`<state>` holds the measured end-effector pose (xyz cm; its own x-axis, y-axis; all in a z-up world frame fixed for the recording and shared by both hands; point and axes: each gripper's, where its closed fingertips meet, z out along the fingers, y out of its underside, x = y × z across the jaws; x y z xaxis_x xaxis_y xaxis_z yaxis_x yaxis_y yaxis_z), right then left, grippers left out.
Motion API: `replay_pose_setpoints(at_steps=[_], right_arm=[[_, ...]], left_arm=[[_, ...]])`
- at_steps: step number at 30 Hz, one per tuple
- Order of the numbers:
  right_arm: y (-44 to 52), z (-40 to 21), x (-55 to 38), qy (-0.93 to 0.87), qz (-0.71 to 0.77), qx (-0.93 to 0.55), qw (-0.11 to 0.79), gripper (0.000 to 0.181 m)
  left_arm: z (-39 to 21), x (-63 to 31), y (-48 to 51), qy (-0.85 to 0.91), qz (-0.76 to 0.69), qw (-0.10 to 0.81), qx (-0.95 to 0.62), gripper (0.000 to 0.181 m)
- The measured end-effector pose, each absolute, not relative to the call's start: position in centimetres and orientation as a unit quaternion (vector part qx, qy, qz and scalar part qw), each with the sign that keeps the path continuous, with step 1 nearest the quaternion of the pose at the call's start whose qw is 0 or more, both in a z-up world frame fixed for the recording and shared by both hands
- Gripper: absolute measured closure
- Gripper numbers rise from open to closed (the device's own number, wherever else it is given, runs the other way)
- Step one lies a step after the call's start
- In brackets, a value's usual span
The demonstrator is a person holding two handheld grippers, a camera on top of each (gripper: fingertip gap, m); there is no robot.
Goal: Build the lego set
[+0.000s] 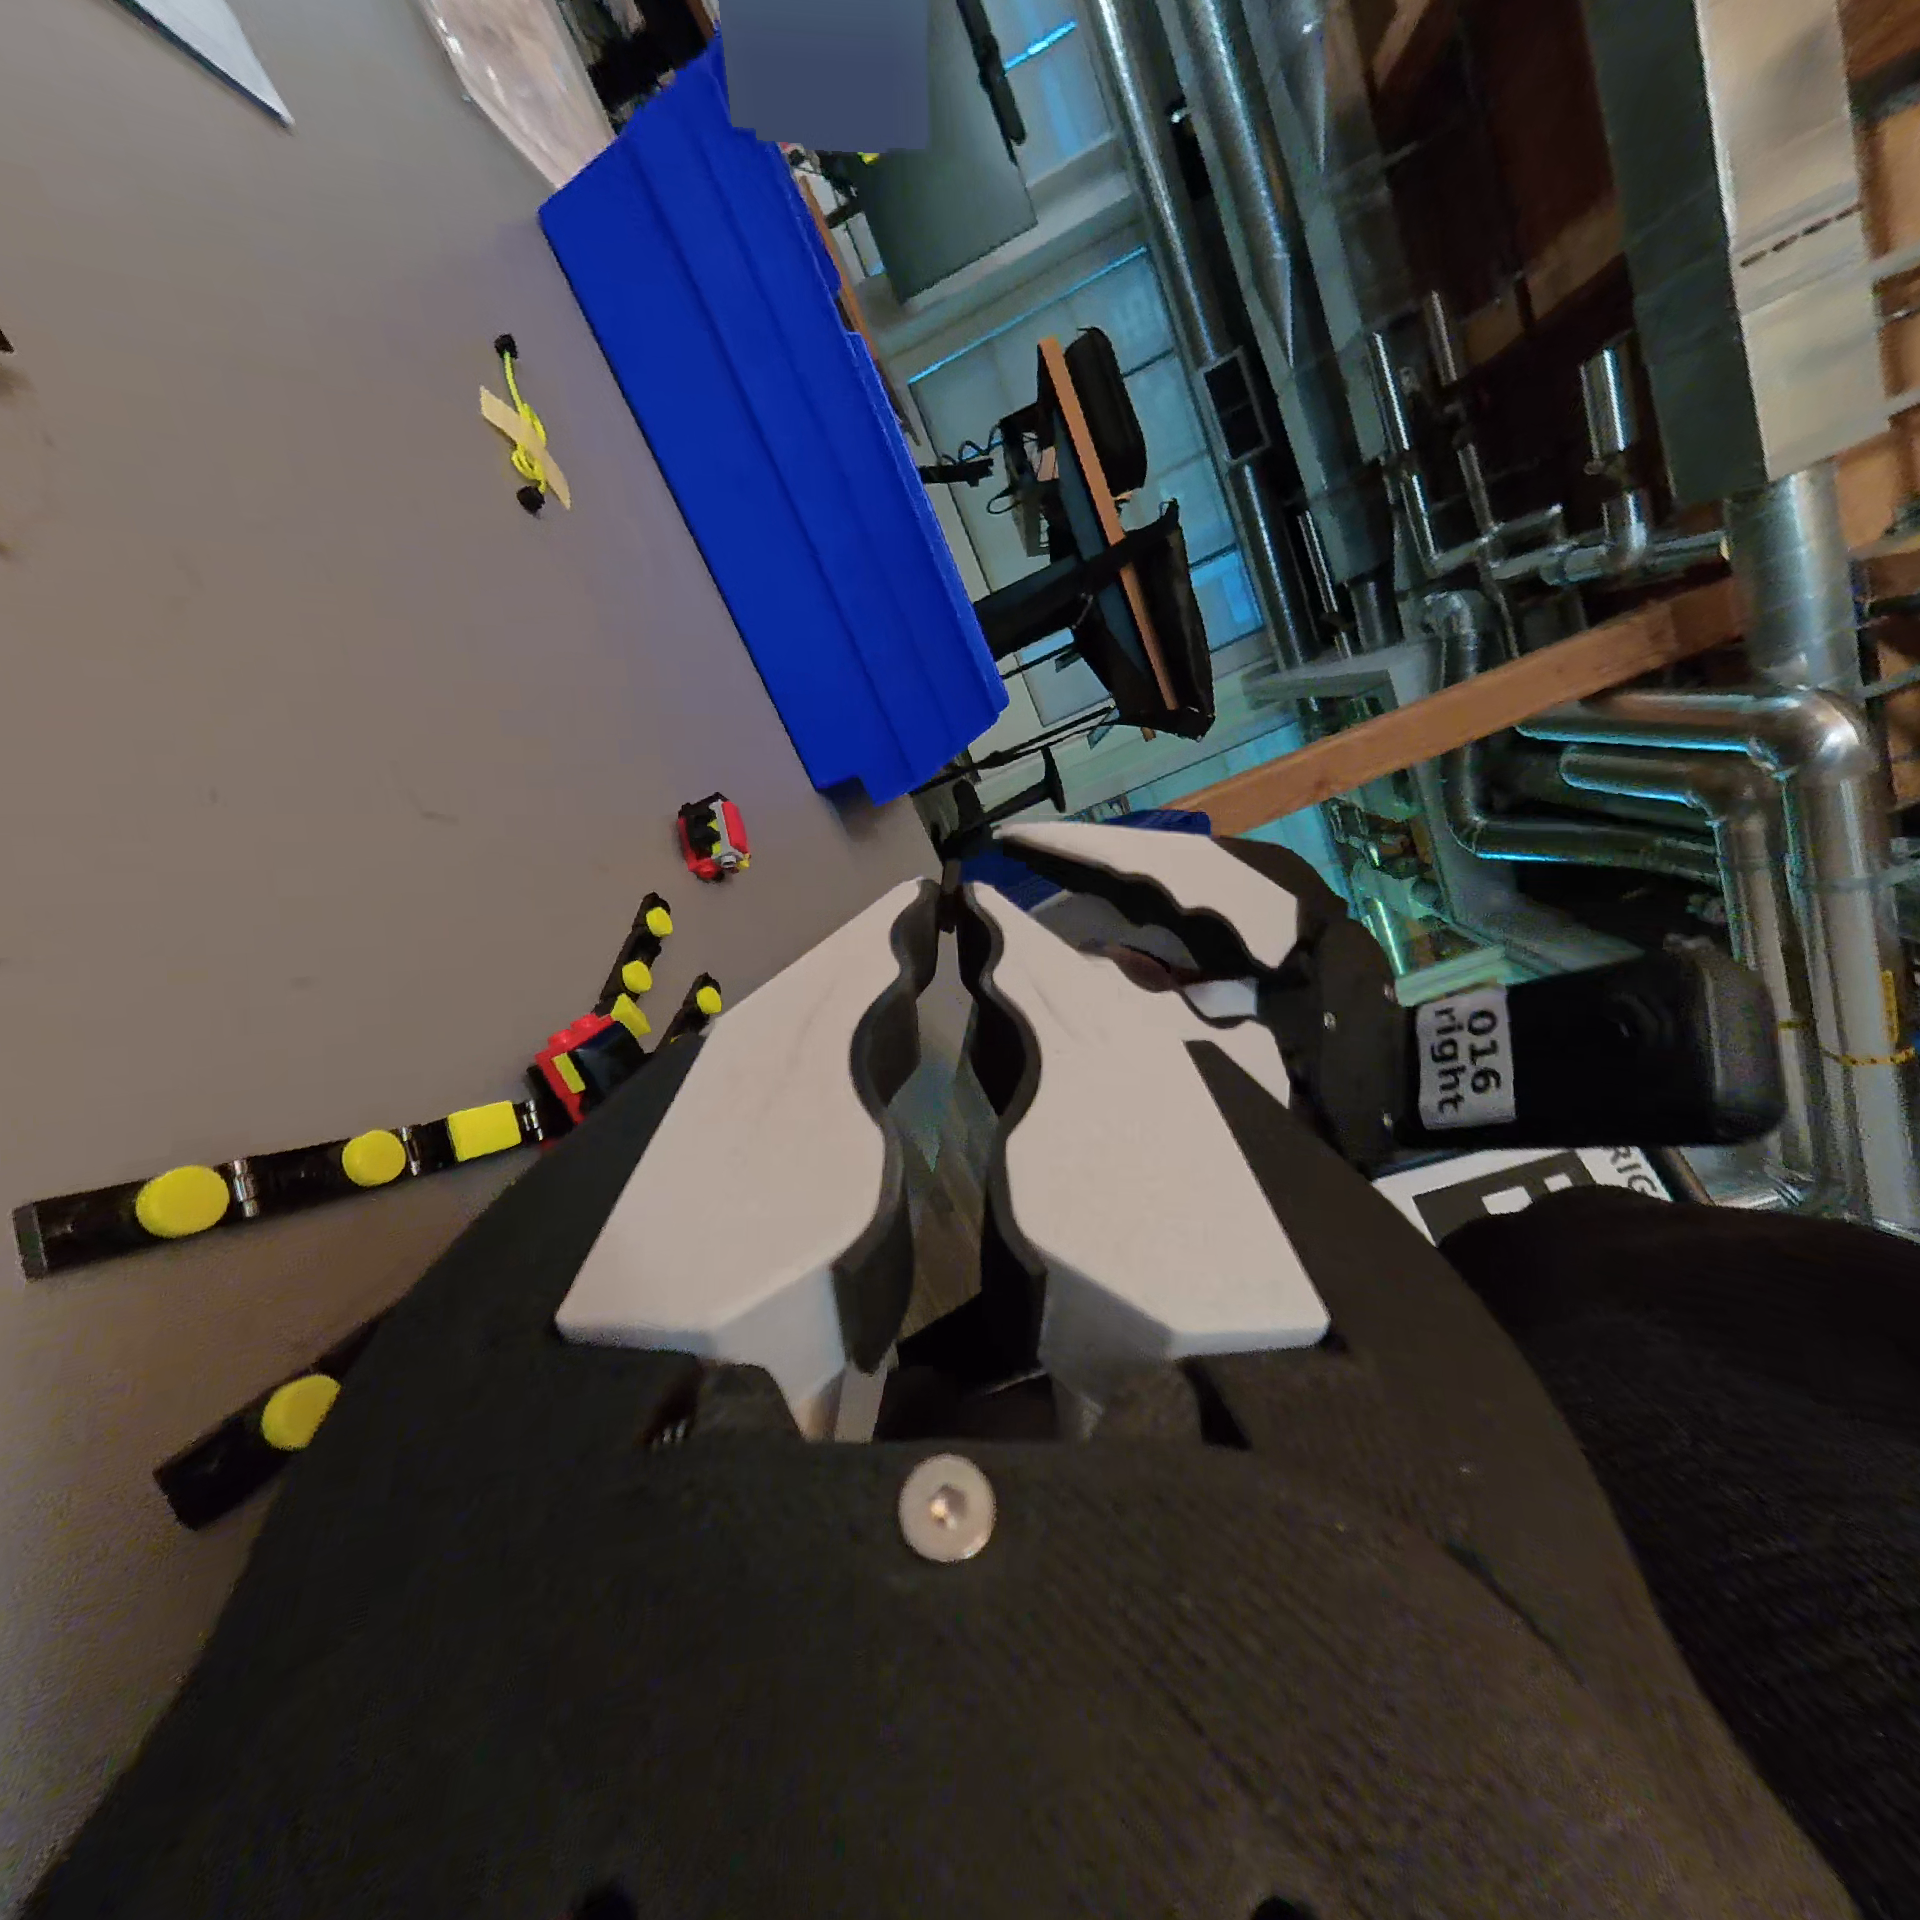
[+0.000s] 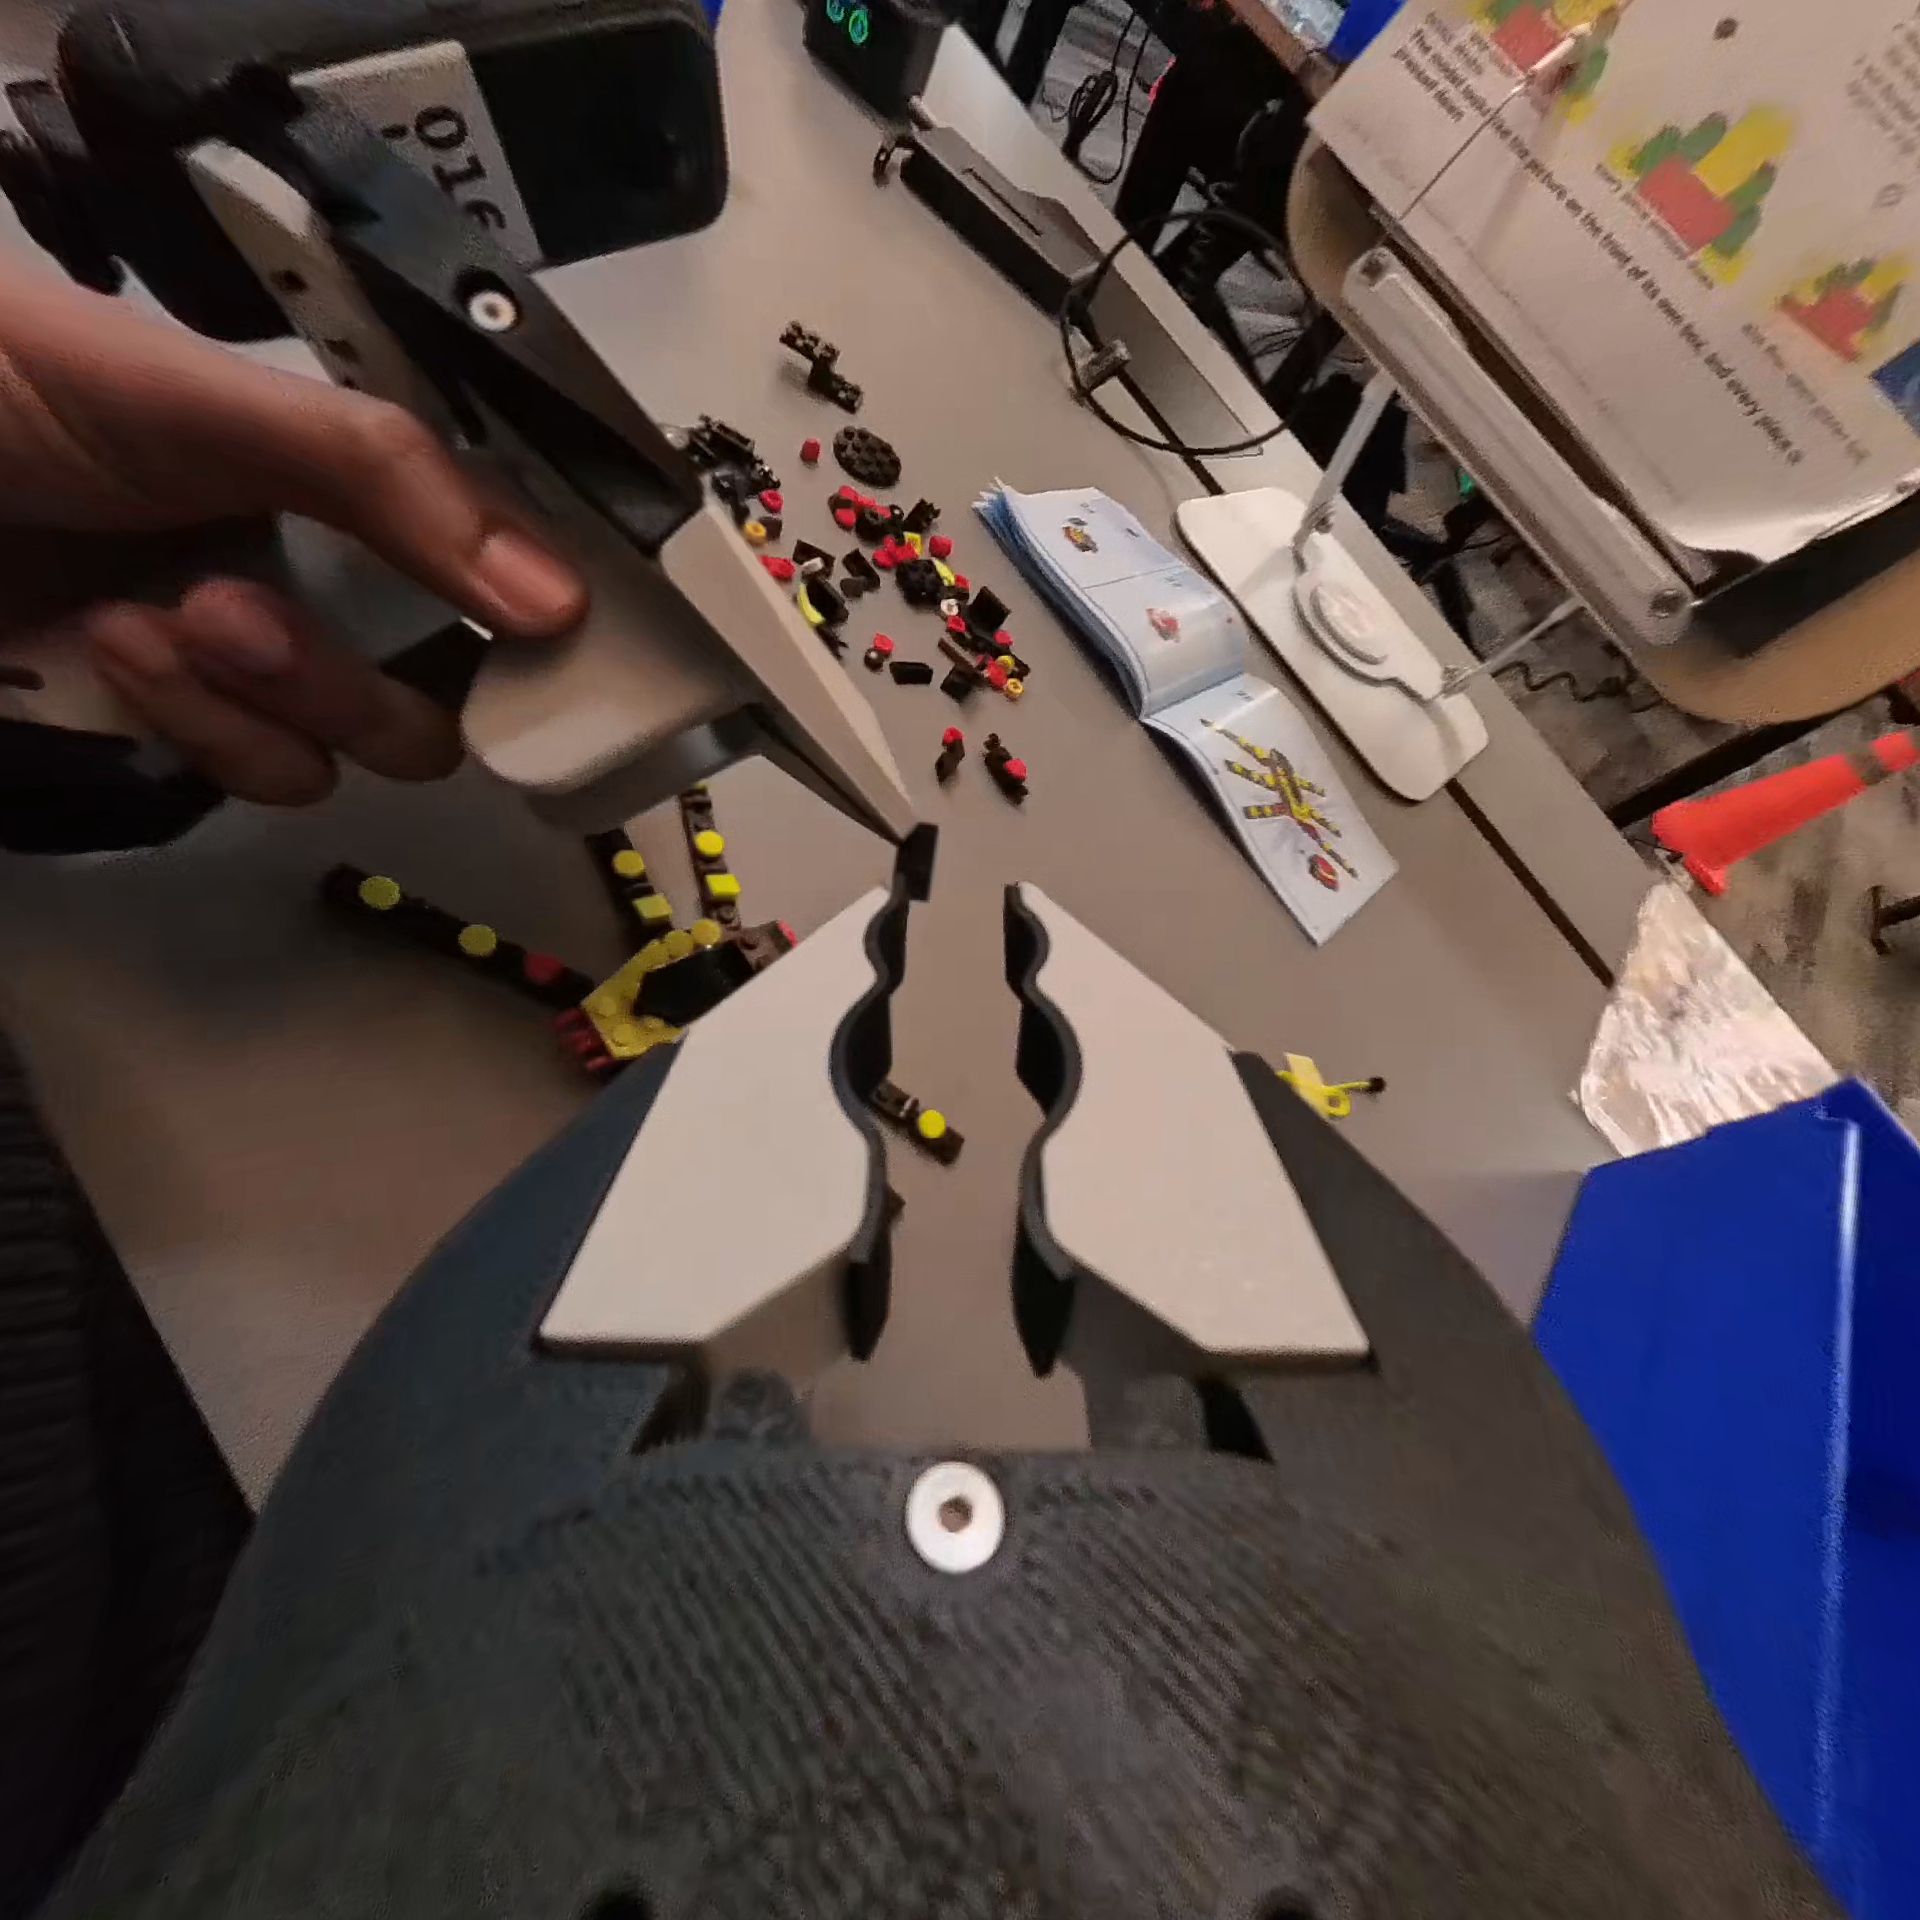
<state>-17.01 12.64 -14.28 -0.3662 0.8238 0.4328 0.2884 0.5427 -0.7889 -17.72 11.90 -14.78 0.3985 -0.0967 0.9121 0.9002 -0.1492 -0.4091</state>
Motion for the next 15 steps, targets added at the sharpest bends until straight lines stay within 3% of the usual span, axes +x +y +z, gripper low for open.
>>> replay_pose_setpoints(at_steps=[15], right_arm=[[12.00, -15.11, -17.02, -0.770, 0.314, -0.391, 0.395, 0.175]], left_arm=[[-14.67, -16.90, 12.19, -0.318, -0.412, 0.575, -0.631, 0.181]])
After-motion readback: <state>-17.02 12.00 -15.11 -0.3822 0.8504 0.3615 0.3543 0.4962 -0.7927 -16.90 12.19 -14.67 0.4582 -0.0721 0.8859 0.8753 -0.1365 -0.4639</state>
